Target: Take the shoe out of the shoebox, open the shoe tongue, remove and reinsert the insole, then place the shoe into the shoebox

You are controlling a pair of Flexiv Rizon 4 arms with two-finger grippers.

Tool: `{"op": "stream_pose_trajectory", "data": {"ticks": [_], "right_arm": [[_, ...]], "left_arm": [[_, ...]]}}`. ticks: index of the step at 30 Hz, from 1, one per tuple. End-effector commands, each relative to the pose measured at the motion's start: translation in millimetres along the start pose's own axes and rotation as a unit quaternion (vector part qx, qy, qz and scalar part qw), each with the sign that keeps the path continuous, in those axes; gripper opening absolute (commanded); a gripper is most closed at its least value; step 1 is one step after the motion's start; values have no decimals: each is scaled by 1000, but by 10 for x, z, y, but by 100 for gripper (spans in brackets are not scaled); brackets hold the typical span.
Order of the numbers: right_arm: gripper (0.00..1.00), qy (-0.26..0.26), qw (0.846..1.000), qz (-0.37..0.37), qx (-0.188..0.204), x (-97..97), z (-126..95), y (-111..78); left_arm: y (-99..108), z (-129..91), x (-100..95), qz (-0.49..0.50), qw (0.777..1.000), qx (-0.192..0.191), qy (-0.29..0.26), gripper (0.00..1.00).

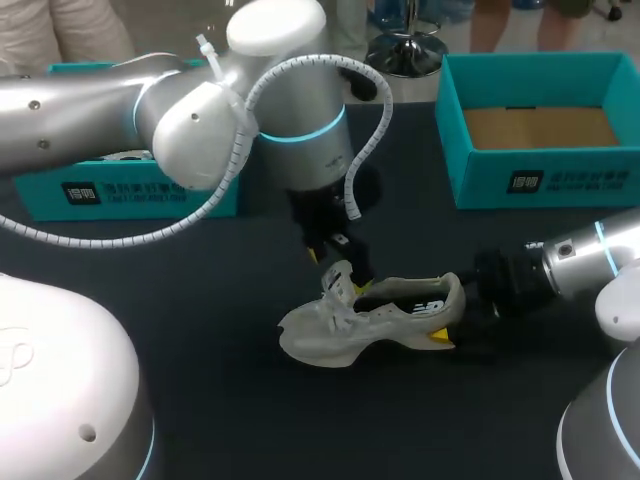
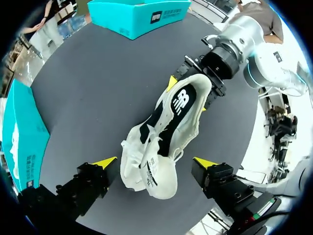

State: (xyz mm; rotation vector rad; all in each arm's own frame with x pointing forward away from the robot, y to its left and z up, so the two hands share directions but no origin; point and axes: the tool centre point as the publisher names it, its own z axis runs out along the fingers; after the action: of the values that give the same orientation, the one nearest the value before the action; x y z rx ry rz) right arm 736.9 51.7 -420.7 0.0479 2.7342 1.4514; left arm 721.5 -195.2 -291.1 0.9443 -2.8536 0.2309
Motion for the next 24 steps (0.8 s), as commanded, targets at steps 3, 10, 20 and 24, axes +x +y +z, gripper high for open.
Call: {"op": "stream_pose_trajectory", "data": {"ticks": [3,10,20,24], "right_arm": [[0,-1,1000,0,2,-1,20,9],[0,-1,1000,0,2,-1,20,9],[0,-1,1000,0,2,-1,20,9],[0,-1,1000,0,2,-1,20,9]], "left_arm": [[-14,-55,-10,206,978,-7,-35,100],[-14,-55,-10,206,978,-7,-35,100],[-208,-184,38,238,970,-10,-54,86],[-340,-209,116,264,963,-13,-61,3]]}}
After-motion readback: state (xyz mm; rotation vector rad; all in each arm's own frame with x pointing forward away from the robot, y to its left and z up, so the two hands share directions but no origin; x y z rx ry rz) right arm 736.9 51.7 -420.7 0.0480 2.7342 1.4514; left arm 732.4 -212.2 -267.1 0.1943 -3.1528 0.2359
